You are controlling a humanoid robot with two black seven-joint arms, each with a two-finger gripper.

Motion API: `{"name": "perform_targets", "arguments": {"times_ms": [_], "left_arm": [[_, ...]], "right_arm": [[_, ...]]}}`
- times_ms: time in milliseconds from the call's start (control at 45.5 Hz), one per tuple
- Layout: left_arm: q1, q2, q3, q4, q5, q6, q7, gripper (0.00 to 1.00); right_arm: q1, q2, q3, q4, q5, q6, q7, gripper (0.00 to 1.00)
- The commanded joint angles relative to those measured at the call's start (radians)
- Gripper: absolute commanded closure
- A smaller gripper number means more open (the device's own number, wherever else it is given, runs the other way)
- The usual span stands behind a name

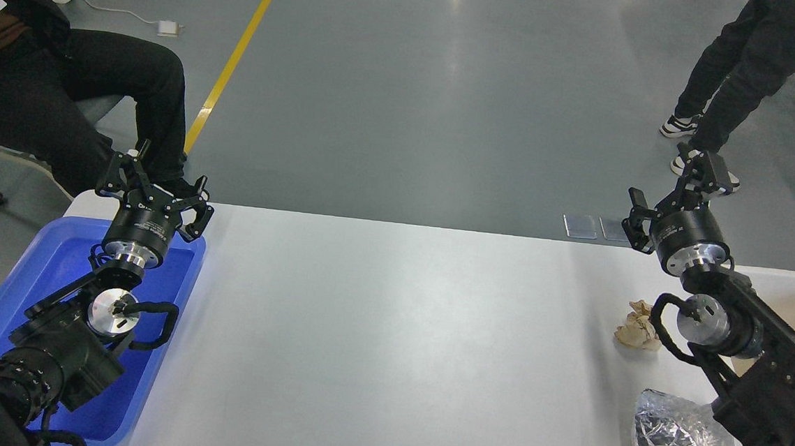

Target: Tidy desktop

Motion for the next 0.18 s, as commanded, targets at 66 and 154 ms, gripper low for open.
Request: {"name": "perform_targets", "arguments": {"times_ms": [66, 154], "left_arm": [[0.000, 0.000, 0.000, 0.000, 0.000, 0.000, 0.000, 0.00], [0.000, 0.000, 0.000, 0.000, 0.000, 0.000, 0.000, 0.00]], "right_arm": [[-0.025, 0.016, 0.008, -0.028, 0.002, 0.015, 0.003, 0.00], [-0.022, 0.007, 0.013, -0.028, 0.002, 0.014, 0.003, 0.00]]}}
